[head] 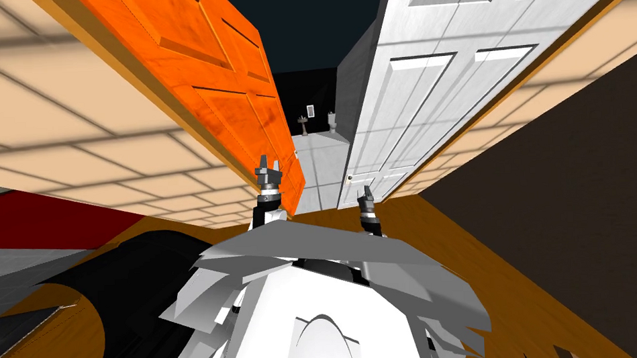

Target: Push the door open

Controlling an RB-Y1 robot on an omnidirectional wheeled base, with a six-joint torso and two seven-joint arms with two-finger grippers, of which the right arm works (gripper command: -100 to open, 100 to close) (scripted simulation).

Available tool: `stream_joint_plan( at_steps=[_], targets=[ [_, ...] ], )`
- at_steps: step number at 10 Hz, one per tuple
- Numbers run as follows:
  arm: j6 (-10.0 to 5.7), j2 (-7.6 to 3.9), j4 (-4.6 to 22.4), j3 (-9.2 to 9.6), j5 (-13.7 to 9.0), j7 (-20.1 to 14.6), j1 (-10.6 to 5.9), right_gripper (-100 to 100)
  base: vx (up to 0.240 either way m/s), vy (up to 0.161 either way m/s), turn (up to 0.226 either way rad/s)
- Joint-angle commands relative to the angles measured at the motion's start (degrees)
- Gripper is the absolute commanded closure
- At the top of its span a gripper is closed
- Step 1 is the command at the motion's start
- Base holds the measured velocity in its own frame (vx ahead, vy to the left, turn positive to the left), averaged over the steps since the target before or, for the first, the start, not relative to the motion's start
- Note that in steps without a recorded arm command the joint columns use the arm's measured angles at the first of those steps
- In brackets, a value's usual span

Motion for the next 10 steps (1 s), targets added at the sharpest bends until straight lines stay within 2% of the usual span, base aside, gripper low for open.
stream_joint_plan(
  at_steps=[1,2,3,6,7,10],
  targets=[
    [-0.5,0.04,2.86,0.32,0.11,0.06,-0.6,-100,0.043,-0.045,0.058],
    [-0.7,-0.01,4.6,0.59,0.18,0.05,-1.03,-100,0.073,-0.056,0.063],
    [-0.7,-0.01,5.11,0.59,0.18,0.05,-1.03,-100,0.053,-0.044,0.036],
    [-1.25,-0.07,11.03,1.34,0.4,0.03,-2.26,-100,0.062,-0.076,0.066],
    [-1.25,-0.07,11.03,1.34,0.4,0.03,-2.26,-100,0.058,-0.076,0.031],
    [-1.75,-0.09,16.19,2.03,0.6,0.0,-3.37,-100,0.062,-0.061,0.058]
  ],
)
